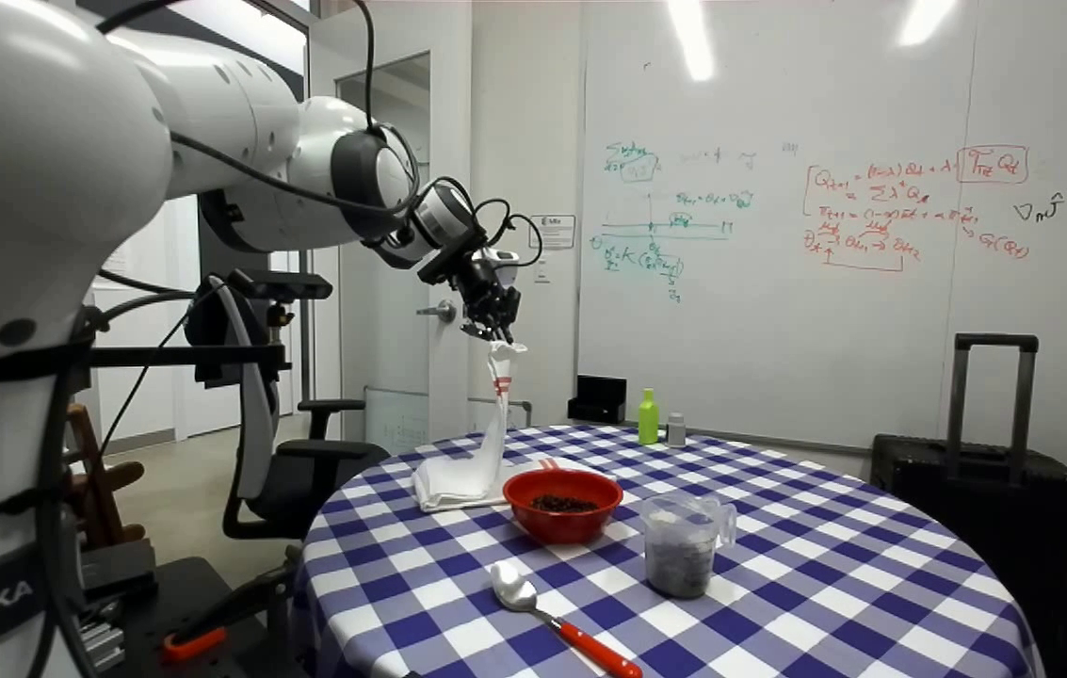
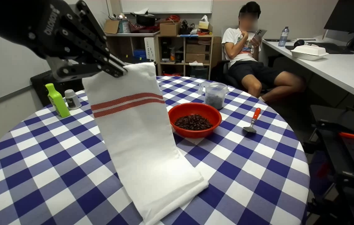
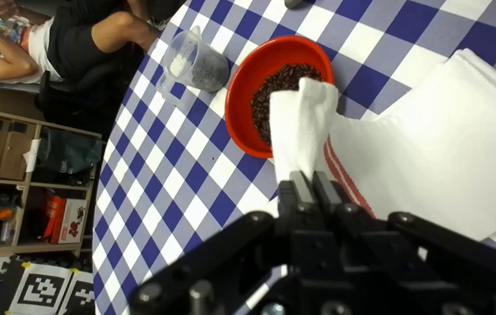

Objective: Move the towel to the right

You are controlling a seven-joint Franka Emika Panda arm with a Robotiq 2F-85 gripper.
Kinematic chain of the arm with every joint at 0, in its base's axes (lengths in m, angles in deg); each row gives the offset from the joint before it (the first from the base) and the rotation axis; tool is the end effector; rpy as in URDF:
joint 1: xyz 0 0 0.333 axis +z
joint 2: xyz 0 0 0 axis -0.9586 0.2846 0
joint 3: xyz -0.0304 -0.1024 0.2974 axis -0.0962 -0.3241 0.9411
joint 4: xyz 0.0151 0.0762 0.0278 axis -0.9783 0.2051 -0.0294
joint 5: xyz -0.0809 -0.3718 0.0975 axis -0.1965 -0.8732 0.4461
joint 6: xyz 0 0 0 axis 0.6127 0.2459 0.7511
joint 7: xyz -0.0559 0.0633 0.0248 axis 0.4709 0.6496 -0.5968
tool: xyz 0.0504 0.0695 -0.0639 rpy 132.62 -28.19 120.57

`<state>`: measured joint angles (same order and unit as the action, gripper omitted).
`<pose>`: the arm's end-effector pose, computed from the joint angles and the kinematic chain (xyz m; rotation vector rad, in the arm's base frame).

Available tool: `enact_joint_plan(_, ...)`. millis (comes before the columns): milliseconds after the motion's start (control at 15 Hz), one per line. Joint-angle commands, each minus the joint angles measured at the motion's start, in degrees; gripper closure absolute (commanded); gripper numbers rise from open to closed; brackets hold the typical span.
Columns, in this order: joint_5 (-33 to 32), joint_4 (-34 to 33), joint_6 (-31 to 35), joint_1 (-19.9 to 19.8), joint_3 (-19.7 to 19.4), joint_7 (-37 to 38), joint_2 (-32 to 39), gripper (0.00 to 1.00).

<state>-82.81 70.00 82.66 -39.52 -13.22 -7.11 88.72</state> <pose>0.6584 0.3166 0.3058 2.3205 0.2811 -0.4301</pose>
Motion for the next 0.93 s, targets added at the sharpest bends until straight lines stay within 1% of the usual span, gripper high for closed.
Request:
enact_joint_plan(0, 1.1, -2.2, 0.1, -1.3, -1.1, 1.3, 2.7, 0.96)
enact_joint_plan(467, 1.9, -2.3, 0.1, -3.5, -0.8, 1.2, 4.9, 0.96)
enact_joint_plan(533, 1.4, -2.3, 0.4, -3.4, -1.0, 0.5, 5.1, 0.78)
enact_joint_plan(667, 1.0, -2.4, 1.3, -3.4, -1.4, 0.9, 5.2, 0.7)
enact_joint_plan(733, 0.7, -2.3, 2.1, -3.4, -1.6, 0.8, 5.1, 0.87)
enact_joint_plan(800, 0.7, -2.4, 2.8, -3.4, -1.8, 1.0, 5.1, 0.88)
enact_joint_plan(867, 0.5, -2.3, 3.7, -3.3, -2.0, 1.0, 5.0, 0.92)
